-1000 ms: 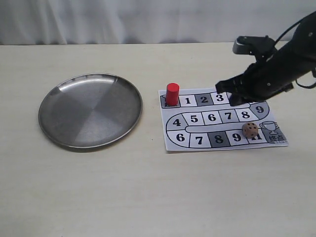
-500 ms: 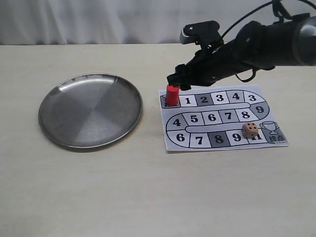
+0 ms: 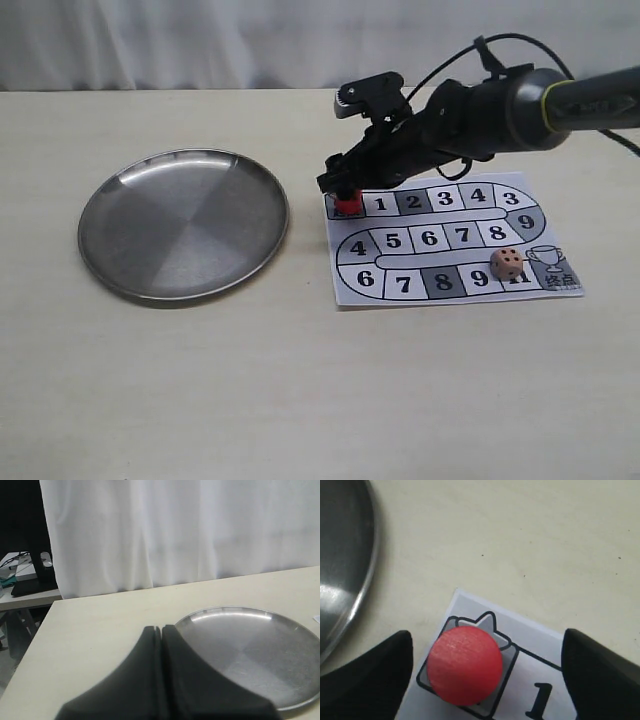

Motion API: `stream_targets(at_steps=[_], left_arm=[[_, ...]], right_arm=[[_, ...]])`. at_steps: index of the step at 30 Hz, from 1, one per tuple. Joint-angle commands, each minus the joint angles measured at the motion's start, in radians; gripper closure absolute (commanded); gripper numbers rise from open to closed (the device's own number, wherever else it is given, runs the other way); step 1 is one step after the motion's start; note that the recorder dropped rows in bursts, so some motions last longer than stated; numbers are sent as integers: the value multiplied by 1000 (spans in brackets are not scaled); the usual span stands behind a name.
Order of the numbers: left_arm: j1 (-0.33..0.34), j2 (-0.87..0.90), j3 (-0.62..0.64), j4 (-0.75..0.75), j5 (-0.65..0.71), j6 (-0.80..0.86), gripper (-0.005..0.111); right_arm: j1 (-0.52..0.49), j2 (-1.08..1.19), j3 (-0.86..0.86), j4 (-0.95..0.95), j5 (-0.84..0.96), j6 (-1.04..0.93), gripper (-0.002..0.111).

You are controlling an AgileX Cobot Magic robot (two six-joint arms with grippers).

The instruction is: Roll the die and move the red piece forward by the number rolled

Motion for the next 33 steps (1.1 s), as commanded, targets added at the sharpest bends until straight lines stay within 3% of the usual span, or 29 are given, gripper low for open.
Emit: stream_targets(at_steps=[1,6,8,22,28,33], left_arm=[[3,-3,2,0,-9,-1,107],[3,-3,2,0,-9,-1,107],[3,-3,2,0,-9,-1,107],[3,-3,2,0,-9,-1,107],[3,-3,2,0,-9,-1,107],[3,-3,2,0,-9,-1,107]], right_arm=[[0,22,-5,-6,-30,-10,42],[26,31,-5,-6,-56,-7,94],[31,31,-5,-6,-56,-8,104],[-17,-141,-3,-74,38,-8,104],[-84,-75,1,-29,40,8,104],[-76,14,1,-17,51,-16,104]])
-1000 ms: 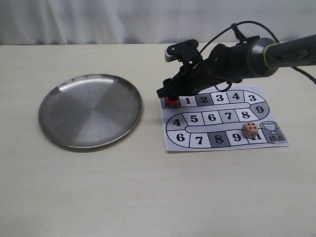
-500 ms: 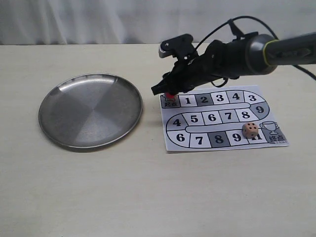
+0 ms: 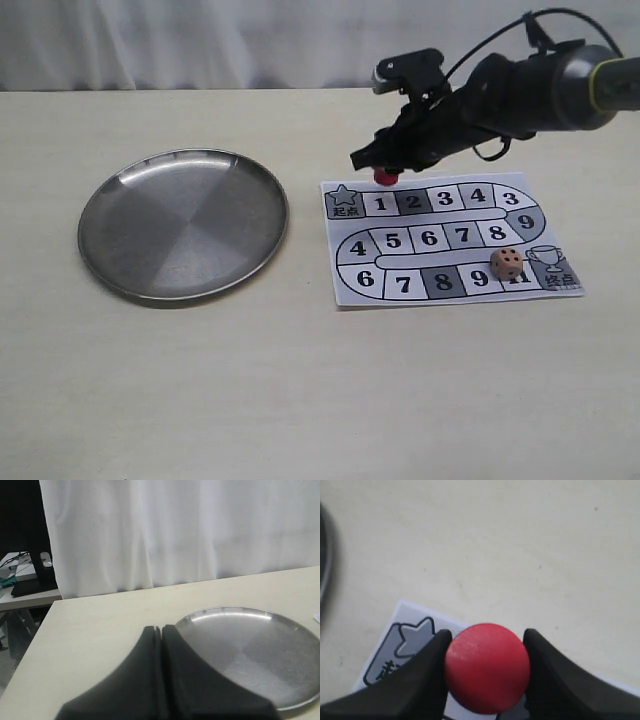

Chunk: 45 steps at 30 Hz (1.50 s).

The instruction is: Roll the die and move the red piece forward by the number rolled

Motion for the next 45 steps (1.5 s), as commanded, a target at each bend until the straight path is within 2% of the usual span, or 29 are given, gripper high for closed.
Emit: stream_targets(at_steps=[1,12,21,26,31,45], left_arm=[[3,-3,2,0,-9,-1,107],[3,-3,2,0,-9,-1,107],[3,-3,2,0,-9,-1,107],[3,-3,2,0,-9,-1,107],[3,-3,2,0,-9,-1,107],[3,-3,2,0,-9,-1,107]], right_arm=[[12,64,3,10,15,-26,104],[14,80,1,1,48,-26,104],[-46,-103,9,-36,143,-23,104],[-106,-125,57,-36,79,-23,104],[-114,-103,114,-29,-14,-28,104],[-40,19,114,-29,-78,-35,104]])
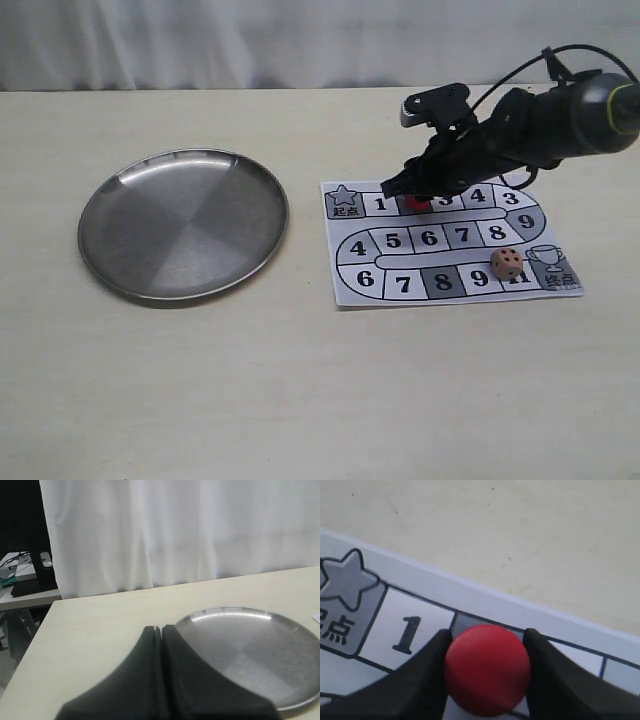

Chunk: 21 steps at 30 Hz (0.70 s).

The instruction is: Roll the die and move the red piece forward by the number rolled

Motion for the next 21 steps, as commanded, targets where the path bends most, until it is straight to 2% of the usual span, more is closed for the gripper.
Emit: stream_targets(at_steps=[1,8,17,21], left_arm=[[3,-3,2,0,-9,-1,107],[3,-3,2,0,-9,-1,107],[3,-3,2,0,-9,-1,107],[3,-3,2,0,-9,-1,107]], right_arm=[[30,17,2,-4,-17,-7,104],[26,5,2,-29,-15,-7,104],[-20,-189,2,-37,48,-3,104],[-35,-207,2,-37,31,-3,104]])
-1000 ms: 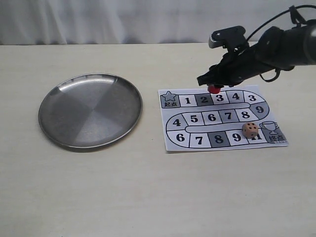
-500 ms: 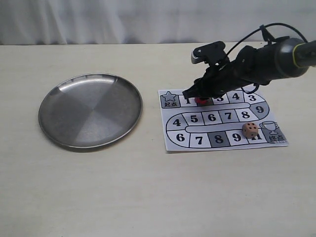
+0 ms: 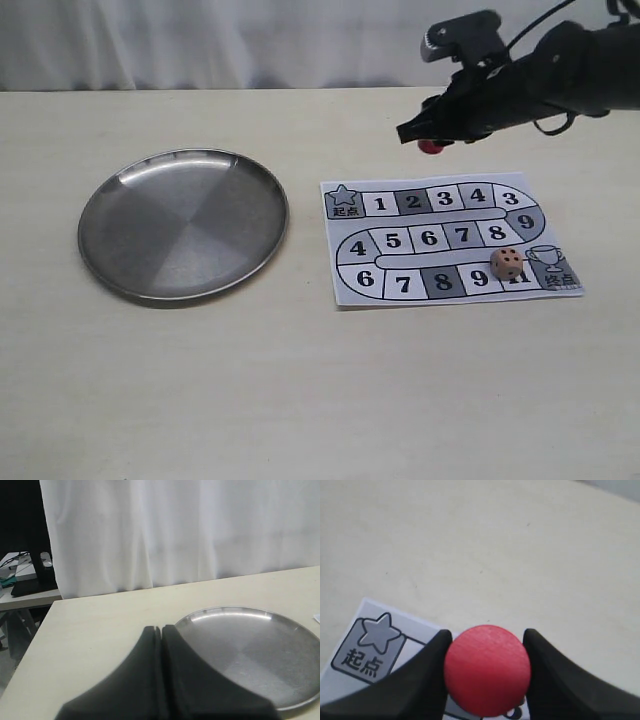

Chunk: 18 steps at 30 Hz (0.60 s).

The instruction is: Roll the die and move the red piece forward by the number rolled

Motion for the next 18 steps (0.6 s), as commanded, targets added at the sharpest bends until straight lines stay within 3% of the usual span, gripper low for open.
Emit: stream_targets(at_steps=[1,18], left_arm=[[3,-3,2,0,-9,-1,107],[3,-3,2,0,-9,-1,107]], right_arm=[[-19,-8,2,-4,-5,-1,104],[-72,205,19,-4,-24,33,104]])
